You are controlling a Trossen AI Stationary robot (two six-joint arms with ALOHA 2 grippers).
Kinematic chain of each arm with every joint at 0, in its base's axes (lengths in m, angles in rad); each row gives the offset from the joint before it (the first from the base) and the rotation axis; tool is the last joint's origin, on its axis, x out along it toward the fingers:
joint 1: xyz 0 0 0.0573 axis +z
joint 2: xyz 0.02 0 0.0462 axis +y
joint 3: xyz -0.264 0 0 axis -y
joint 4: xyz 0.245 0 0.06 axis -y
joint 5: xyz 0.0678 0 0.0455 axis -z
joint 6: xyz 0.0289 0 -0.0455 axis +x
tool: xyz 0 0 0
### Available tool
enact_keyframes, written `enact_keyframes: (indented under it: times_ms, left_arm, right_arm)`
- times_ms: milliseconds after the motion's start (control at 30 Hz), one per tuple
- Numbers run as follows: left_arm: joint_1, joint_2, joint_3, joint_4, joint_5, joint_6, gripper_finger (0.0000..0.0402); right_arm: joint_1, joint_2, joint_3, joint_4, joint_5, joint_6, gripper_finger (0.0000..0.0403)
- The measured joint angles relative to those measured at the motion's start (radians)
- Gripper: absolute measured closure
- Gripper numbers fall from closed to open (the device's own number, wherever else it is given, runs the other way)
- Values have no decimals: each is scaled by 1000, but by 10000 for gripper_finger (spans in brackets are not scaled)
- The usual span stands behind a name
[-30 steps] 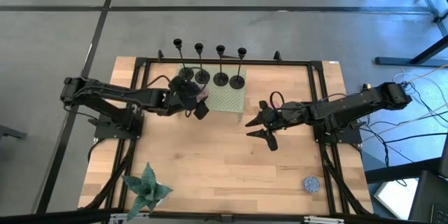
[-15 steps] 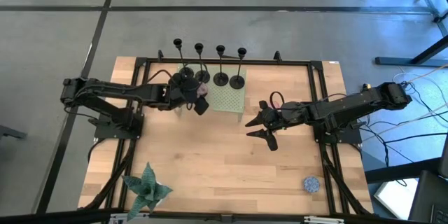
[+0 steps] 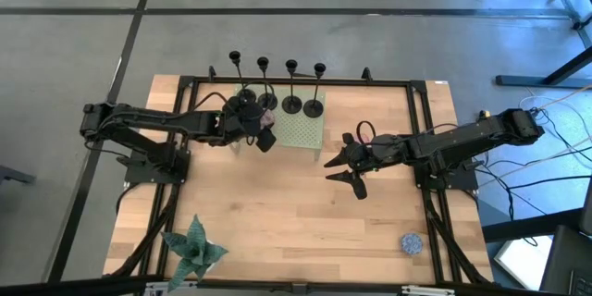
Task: Pick & Place candle stick holders
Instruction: Put the dark red candle on the shelf aligned with the other candle
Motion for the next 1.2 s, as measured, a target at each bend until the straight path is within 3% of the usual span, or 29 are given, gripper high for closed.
enact_keyframes:
  times_ms: [500, 867, 1200]
  left_arm:
    - [0, 0, 0, 4, 2, 19, 100]
    - [1, 0, 0, 3, 66, 71, 99]
    - [35, 0, 0, 3, 51, 87, 72]
  right_arm:
    - [0, 0, 0, 0, 0, 0, 228]
    - [0, 0, 0, 0, 0, 0, 228]
    - [0, 0, 0, 0, 0, -1, 228]
